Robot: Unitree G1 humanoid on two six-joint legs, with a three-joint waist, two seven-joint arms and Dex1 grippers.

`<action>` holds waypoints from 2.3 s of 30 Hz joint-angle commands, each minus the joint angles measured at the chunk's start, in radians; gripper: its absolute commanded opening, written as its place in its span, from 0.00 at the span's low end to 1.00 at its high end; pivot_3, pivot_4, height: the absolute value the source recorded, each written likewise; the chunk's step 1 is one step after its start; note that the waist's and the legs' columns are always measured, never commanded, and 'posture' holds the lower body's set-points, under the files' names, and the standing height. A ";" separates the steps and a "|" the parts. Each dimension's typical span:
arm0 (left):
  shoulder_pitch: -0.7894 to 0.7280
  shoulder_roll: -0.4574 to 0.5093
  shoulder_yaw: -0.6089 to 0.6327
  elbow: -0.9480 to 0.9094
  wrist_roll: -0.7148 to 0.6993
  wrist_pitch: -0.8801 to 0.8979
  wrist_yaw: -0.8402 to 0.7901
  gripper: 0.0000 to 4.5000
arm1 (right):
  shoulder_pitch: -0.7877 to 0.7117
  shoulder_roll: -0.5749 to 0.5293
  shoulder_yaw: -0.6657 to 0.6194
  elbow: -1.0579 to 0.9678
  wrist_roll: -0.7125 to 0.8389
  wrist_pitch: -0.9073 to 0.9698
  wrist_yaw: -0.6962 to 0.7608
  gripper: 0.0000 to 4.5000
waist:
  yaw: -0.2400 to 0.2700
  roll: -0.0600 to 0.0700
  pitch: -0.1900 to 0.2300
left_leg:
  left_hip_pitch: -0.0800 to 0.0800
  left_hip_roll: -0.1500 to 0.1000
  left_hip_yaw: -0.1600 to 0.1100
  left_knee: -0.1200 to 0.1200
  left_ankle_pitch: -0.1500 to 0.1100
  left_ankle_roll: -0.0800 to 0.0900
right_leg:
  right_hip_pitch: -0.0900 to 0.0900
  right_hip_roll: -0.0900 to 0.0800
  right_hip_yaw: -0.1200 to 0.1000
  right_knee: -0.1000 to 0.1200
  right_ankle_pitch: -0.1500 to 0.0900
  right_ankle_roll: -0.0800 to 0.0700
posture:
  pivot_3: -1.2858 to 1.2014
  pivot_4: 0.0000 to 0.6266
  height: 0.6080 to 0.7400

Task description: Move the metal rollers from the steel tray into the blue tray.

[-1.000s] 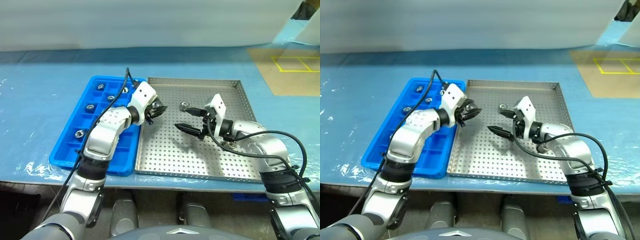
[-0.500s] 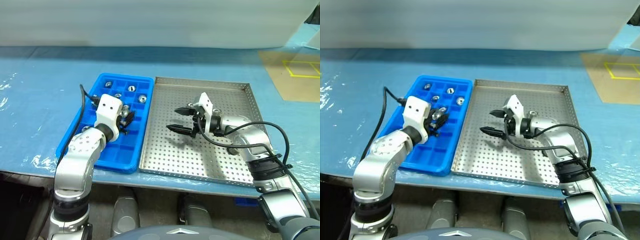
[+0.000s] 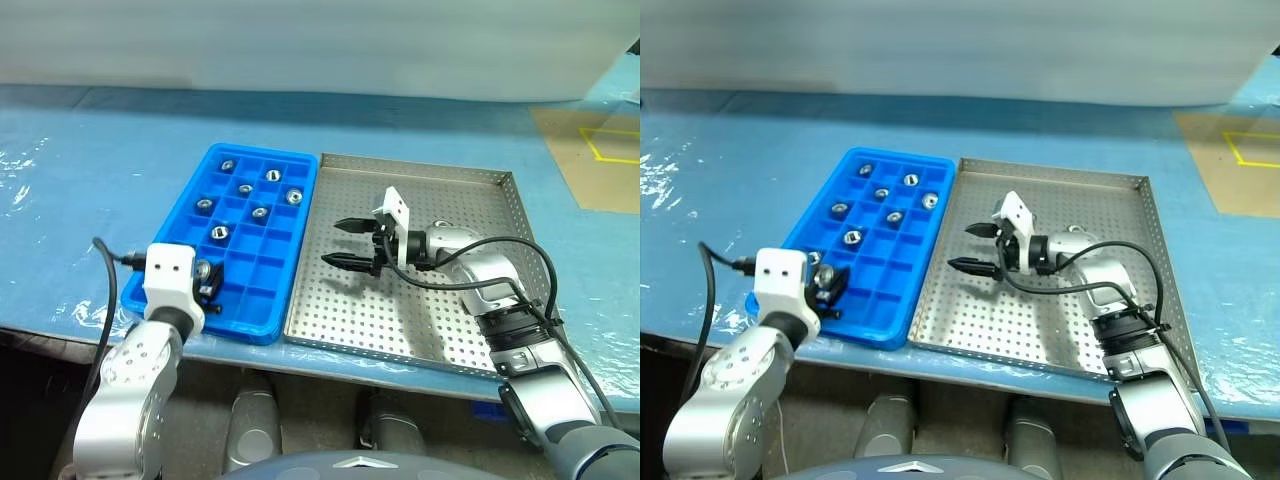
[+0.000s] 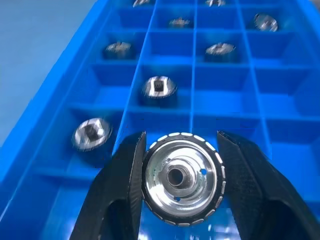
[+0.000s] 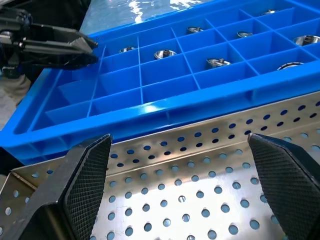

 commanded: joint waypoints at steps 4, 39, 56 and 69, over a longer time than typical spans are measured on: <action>0.053 -0.010 0.029 -0.028 -0.021 -0.081 0.016 0.42 | -0.031 0.005 -0.004 0.008 -0.007 -0.025 0.031 1.00 | 0.019 0.000 0.000 | 0.000 0.001 0.000 0.000 0.000 0.000 | 0.000 0.001 0.000 0.000 0.000 0.000 | 0.66 0.24 1.00; -0.387 0.179 -0.186 0.320 -0.049 -0.207 -0.059 1.00 | 0.060 -0.063 -0.103 -0.134 0.017 0.022 -0.057 1.00 | 0.008 0.000 0.000 | 0.000 0.002 0.000 0.010 0.000 -0.001 | 0.001 0.001 0.001 0.006 0.001 0.000 | 0.58 0.24 1.00; -0.662 0.132 -0.322 0.726 -0.102 -0.501 -0.296 1.00 | 0.225 -0.109 -0.186 -0.292 -0.027 0.105 -0.330 1.00 | -0.078 0.001 0.000 | 0.004 0.001 0.001 0.014 0.003 -0.004 | 0.001 0.001 0.006 0.014 0.001 0.000 | 0.51 0.24 1.00; -0.673 0.112 -0.321 0.747 -0.104 -0.523 -0.319 1.00 | 0.079 -0.022 -0.160 -0.099 -0.109 0.130 -0.494 1.00 | -0.082 0.001 0.000 | 0.004 0.000 0.002 0.014 0.003 -0.005 | 0.001 0.001 0.007 0.014 0.001 0.000 | 0.51 0.24 1.00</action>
